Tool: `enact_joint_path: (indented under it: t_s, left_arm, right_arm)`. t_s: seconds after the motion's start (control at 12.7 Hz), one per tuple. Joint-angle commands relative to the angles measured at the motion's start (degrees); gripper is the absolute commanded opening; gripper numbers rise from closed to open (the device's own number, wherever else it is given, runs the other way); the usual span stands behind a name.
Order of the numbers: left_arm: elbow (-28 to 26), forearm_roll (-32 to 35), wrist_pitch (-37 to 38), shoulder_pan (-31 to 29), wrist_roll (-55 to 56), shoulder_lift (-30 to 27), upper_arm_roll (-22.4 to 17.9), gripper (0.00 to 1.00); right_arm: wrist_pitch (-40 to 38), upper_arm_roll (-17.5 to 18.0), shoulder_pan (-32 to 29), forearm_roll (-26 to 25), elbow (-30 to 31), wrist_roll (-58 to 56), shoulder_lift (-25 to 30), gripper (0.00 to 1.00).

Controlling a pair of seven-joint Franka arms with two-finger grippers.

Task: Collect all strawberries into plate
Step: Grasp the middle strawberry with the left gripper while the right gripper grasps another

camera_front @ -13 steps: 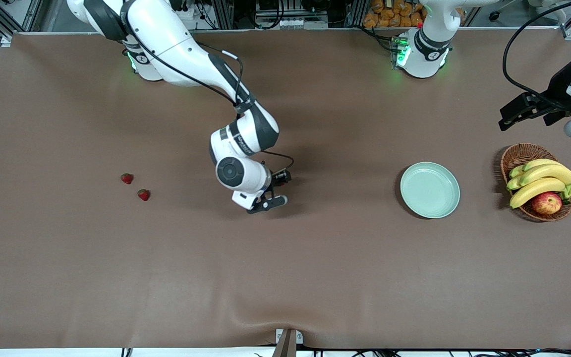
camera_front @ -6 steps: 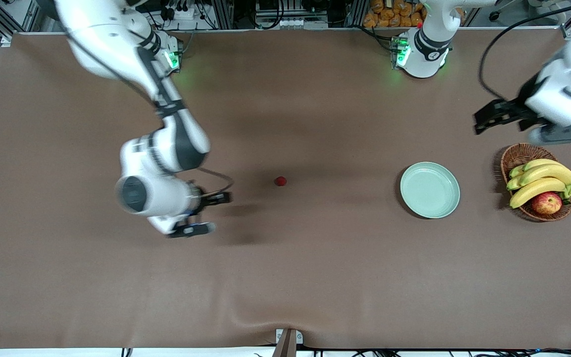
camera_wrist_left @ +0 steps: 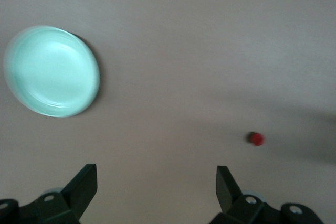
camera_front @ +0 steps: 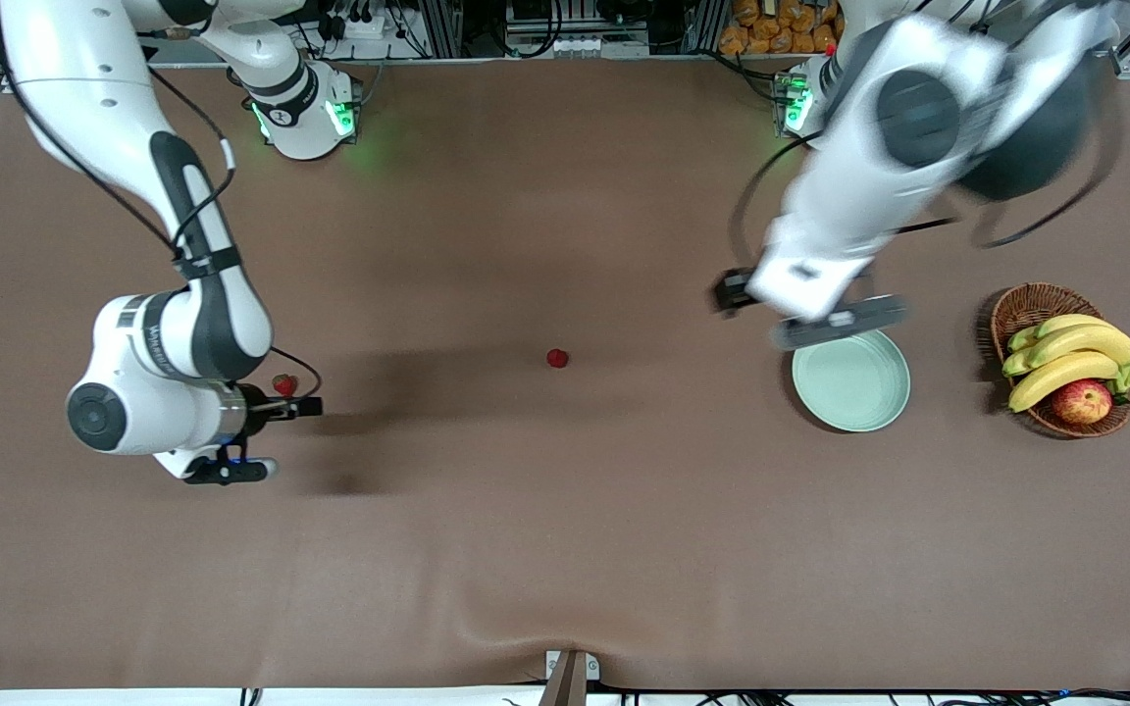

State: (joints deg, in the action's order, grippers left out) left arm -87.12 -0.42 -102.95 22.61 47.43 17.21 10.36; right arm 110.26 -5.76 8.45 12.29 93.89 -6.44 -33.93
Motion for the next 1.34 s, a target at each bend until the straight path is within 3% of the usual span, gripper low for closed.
enact_joint_path:
  t_s: [0.0, 0.31, 0.47, 0.94, 1.1, 1.26]
  left_arm:
    - [9.0, -0.2, -5.1, 6.5, 7.9, 11.5, -1.0, 1.00]
    - [11.5, 0.0, -20.2, 15.4, 17.8, 23.0, -4.3, 1.00]
    - [11.5, 0.0, -24.0, 20.0, 20.6, 27.1, -7.4, 1.00]
    - [10.8, 0.2, -25.8, 22.7, 21.6, 32.3, -8.3, 0.97]
    - [10.8, 0.2, -25.8, 23.4, 22.0, 33.1, -8.3, 0.91]
    - [10.7, 0.2, -25.8, 23.6, 22.4, 33.9, -8.3, 0.89]
  right_arm:
    - [1.0, 0.8, -2.6, -1.0, 4.1, -4.7, 0.4, 1.00]
    - [1.2, -0.1, -2.6, -1.1, 4.4, -5.2, -2.9, 1.00]
    - [1.4, -0.1, -2.6, -1.1, 5.2, -5.2, -3.6, 0.93]
    - [0.9, -0.3, -2.5, -5.1, 5.9, -6.0, -3.8, 0.39]
    - [1.0, -0.3, -2.4, -5.1, 5.9, -6.0, -3.7, 0.18]
    - [0.9, -0.2, -2.2, -5.1, 5.4, -5.9, -3.5, 0.12]
